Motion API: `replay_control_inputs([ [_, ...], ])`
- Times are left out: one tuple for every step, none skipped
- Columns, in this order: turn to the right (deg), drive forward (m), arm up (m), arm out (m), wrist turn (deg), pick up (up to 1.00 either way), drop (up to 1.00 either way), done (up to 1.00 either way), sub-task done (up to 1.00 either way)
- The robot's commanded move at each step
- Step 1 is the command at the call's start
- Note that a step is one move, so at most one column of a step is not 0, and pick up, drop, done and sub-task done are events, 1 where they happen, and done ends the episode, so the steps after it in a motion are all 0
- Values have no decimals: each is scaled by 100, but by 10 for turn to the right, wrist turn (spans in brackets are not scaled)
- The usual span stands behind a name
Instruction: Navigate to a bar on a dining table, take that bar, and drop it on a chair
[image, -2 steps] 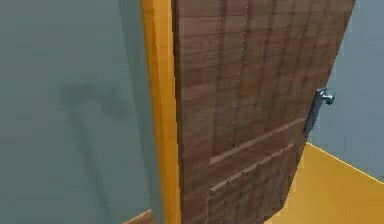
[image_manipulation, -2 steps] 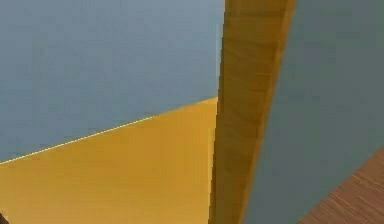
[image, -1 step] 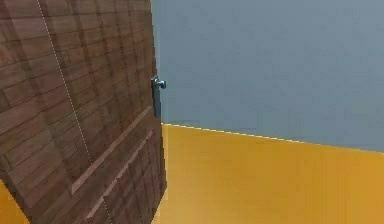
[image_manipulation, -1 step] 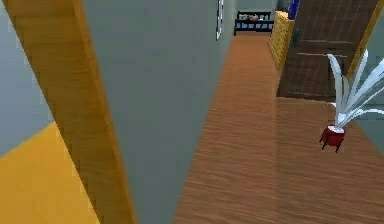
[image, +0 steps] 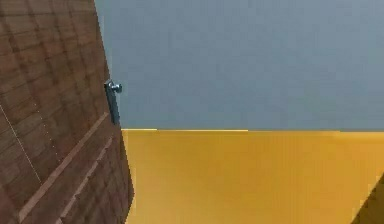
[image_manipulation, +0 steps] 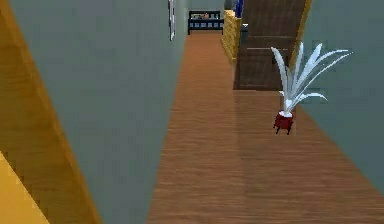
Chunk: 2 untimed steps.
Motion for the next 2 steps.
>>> replay_control_inputs([
  [0, 45, 0, 0, 0, 0, 0, 0, 0],
  [0, 30, 0, 0, 0, 0, 0, 0, 0],
])
